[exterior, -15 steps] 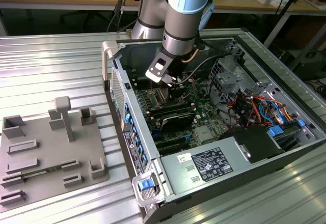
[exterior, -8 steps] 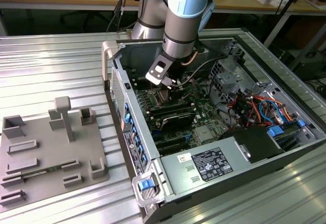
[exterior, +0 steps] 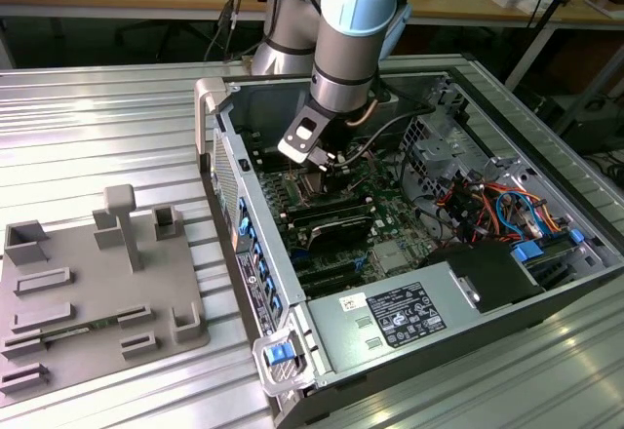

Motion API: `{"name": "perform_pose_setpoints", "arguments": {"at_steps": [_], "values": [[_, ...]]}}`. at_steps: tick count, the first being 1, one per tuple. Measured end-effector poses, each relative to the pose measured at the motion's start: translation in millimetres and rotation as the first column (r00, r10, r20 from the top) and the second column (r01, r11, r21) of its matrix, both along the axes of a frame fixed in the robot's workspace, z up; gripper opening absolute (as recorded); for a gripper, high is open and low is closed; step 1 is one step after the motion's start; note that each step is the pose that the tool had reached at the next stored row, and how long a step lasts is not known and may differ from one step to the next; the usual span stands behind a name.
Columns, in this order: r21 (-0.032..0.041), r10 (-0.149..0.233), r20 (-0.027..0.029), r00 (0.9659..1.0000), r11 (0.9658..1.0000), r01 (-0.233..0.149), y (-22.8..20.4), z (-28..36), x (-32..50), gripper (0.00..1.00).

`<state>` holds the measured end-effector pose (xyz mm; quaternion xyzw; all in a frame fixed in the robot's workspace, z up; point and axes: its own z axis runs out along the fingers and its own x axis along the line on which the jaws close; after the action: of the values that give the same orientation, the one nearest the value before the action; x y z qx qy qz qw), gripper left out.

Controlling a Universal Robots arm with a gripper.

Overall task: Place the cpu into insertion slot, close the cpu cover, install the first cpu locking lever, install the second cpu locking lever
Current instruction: 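Place the cpu into insertion slot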

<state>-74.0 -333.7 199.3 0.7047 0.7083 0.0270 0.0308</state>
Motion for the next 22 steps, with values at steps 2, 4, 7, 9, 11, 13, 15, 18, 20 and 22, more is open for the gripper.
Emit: {"name": "perform_pose_setpoints", "arguments": {"at_steps": [2, 4, 7, 9, 11, 13, 15, 18, 20, 22], "values": [[0.0, -0.002, 0.0001, 1.0, 1.0, 0.002, 0.0, -0.1, 0.4, 0.55], [-0.0002, -0.001, 0.0, 1.0, 1.0, 0.001, 0.0, -0.2, 0.5, 0.55], [0.0, -0.001, 0.0002, 1.0, 1.0, 0.001, 0.1, -1.0, 0.6, 0.55], [-0.0004, -0.001, -0.0002, 1.0, 1.0, 0.001, 0.1, -1.7, 0.6, 0.55], [-0.0006, 0.0, -0.0003, 1.0, 1.0, 0.0, 0.2, -2.3, 0.5, 0.55], [-0.0008, 0.0, -0.0004, 1.0, 1.0, 0.0, 0.5, -3.2, 0.5, 0.55], [-0.0004, 0.0, -0.0002, 1.0, 1.0, 0.0, 0.9, -3.9, 0.5, 0.55], [-0.0004, 0.0, -0.0003, 1.0, 1.0, 0.0, 1.2, -4.3, 0.6, 0.55], [-0.0002, 0.0, -0.0004, 1.0, 1.0, 0.0, 1.2, -4.4, 1.1, 0.55], [-0.0003, 0.003, -0.0002, 1.0, 1.0, -0.003, 1.2, -4.4, 1.5, 0.55]]}}
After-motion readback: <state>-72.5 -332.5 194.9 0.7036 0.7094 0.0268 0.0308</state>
